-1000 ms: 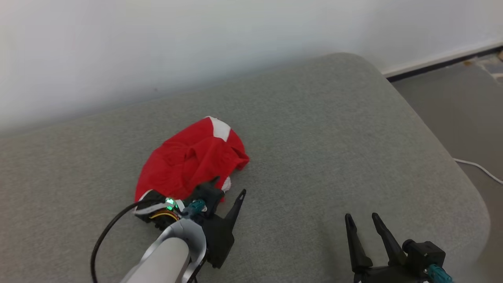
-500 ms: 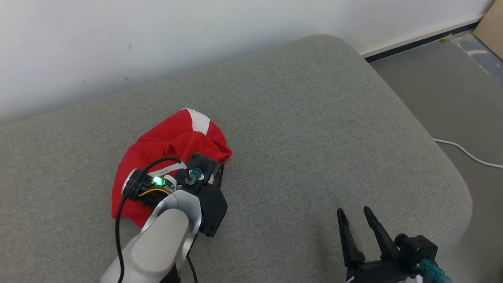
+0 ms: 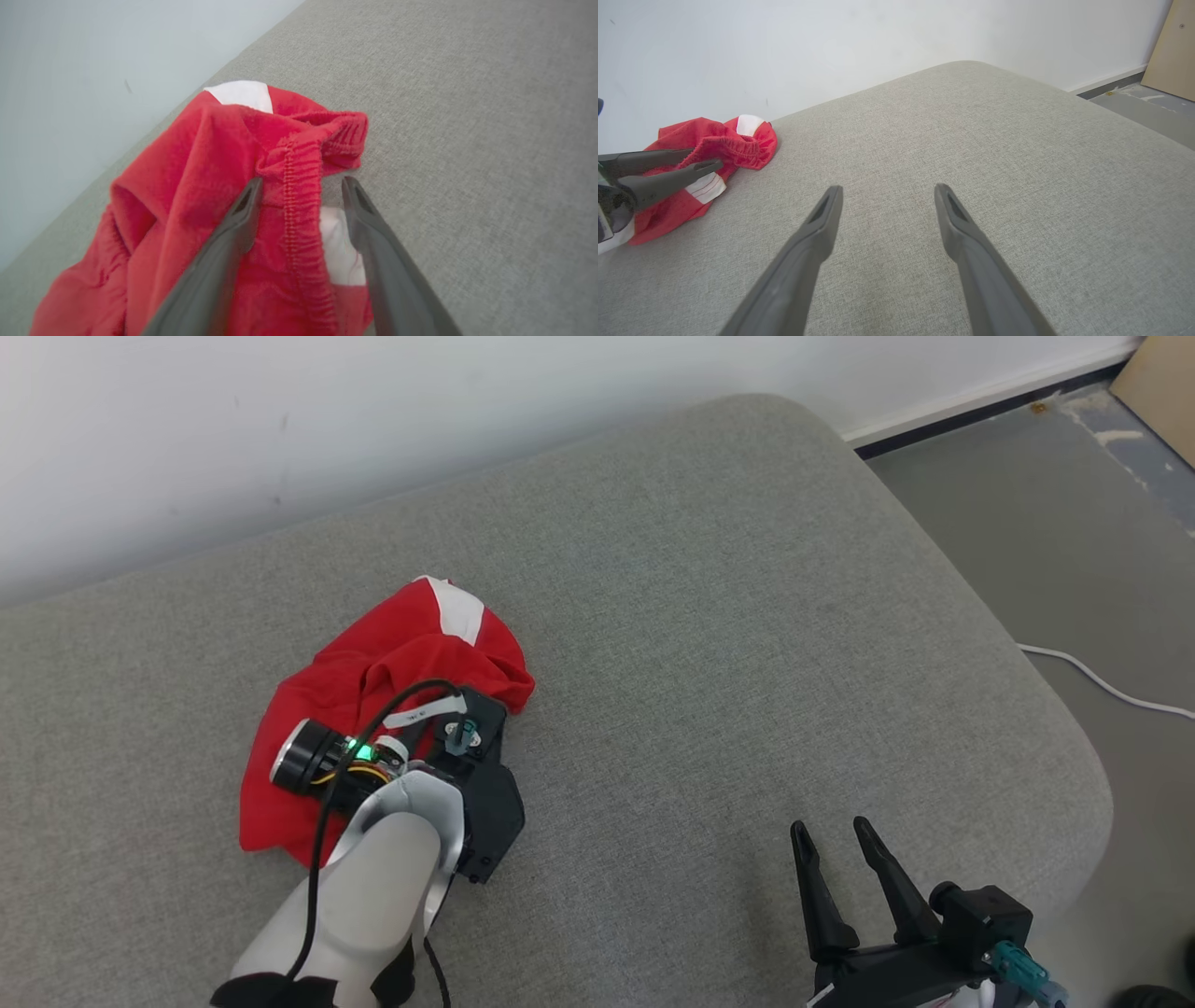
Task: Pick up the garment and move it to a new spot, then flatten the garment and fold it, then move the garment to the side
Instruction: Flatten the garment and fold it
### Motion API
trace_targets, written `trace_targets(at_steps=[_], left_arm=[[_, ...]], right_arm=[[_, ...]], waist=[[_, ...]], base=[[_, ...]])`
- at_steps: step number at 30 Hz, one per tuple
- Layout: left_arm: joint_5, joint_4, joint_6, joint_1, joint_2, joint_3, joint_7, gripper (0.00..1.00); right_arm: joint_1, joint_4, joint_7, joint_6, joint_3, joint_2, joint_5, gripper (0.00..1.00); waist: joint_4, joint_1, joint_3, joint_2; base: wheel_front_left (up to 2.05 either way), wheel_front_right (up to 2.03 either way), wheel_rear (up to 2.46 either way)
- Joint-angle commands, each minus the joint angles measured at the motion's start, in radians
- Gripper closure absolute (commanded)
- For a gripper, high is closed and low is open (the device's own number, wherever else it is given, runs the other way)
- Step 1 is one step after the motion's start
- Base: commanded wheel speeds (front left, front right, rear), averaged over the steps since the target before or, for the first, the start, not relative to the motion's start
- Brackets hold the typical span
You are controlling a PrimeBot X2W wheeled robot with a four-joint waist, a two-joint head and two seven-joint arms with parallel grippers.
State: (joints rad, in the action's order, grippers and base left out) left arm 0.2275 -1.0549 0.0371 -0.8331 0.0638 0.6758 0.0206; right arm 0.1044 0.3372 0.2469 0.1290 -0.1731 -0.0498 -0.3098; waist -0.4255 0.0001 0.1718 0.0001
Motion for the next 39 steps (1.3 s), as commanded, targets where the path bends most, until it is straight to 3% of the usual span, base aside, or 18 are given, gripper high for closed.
trace_targets(at_steps=[1, 4, 10, 13, 16, 19, 23, 26, 30, 39], left_arm=[[0.005, -0.018, 0.007, -0.013, 0.0, -0.006, 0.005, 0.49], [0.031, -0.038, 0.005, -0.029, -0.003, -0.024, 0.024, 1.0], [0.103, -0.02, -0.028, -0.056, -0.01, -0.07, 0.091, 1.0], [0.163, 0.039, -0.065, -0.097, -0.014, -0.097, 0.144, 1.0], [0.282, 0.169, -0.105, -0.117, -0.015, -0.102, 0.185, 1.0], [0.45, 0.326, -0.114, -0.127, -0.013, -0.098, 0.209, 1.0], [0.646, 0.509, -0.086, -0.101, -0.013, -0.08, 0.229, 1.0], [0.735, 0.584, -0.052, -0.037, -0.011, -0.066, 0.235, 1.0], [0.723, 0.58, 0.001, 0.131, 0.042, -0.023, 0.223, 1.0], [0.722, 0.571, 0.043, 0.473, 0.17, -0.044, 0.243, 1.0]], right_arm=[[0.013, -0.001, 0.005, 0.003, -0.002, -0.001, -0.008, 0.0], [0.016, 0.004, 0.008, 0.003, 0.0, -0.001, -0.014, 0.0], [0.015, 0.013, 0.011, 0.003, 0.009, -0.001, -0.015, 0.0], [0.015, 0.018, 0.01, 0.003, 0.003, -0.001, -0.014, 0.0], [0.017, 0.026, 0.011, 0.003, -0.003, -0.001, -0.015, 0.0], [0.011, 0.034, 0.011, 0.003, -0.004, -0.001, -0.014, 0.0], [-0.002, 0.036, 0.009, 0.003, 0.011, -0.001, -0.004, 0.0], [-0.008, 0.024, 0.003, 0.003, 0.022, -0.001, 0.004, 0.0], [-0.028, 0.009, -0.006, 0.003, 0.036, -0.001, 0.011, 0.0], [-0.036, -0.006, -0.014, 0.003, 0.047, -0.001, 0.016, 0.0]], waist=[[-0.002, -0.0001, 0.01, -0.0001], [0.0, -0.0001, 0.018, -0.0001], [0.023, -0.0001, 0.012, -0.0001], [0.042, -0.0001, -0.003, -0.0001], [0.057, -0.0001, -0.025, -0.0001], [0.071, -0.0001, -0.049, -0.0001], [0.104, -0.0001, -0.075, -0.0001], [0.14, -0.0001, -0.083, -0.0001], [0.215, -0.0001, -0.084, -0.0001], [0.323, -0.0001, -0.087, -0.0001]], base=[[0.0, 0.0, 0.0], [0.0, 0.0, 0.0], [0.0, 0.0, 0.0], [0.0, 0.0, 0.0], [0.0, 0.0, 0.0], [0.0, 0.0, 0.0], [0.0, 0.0, 0.0], [0.0, 0.0, 0.0], [0.0, 0.0, 0.0], [0.0, 0.0, 0.0]])
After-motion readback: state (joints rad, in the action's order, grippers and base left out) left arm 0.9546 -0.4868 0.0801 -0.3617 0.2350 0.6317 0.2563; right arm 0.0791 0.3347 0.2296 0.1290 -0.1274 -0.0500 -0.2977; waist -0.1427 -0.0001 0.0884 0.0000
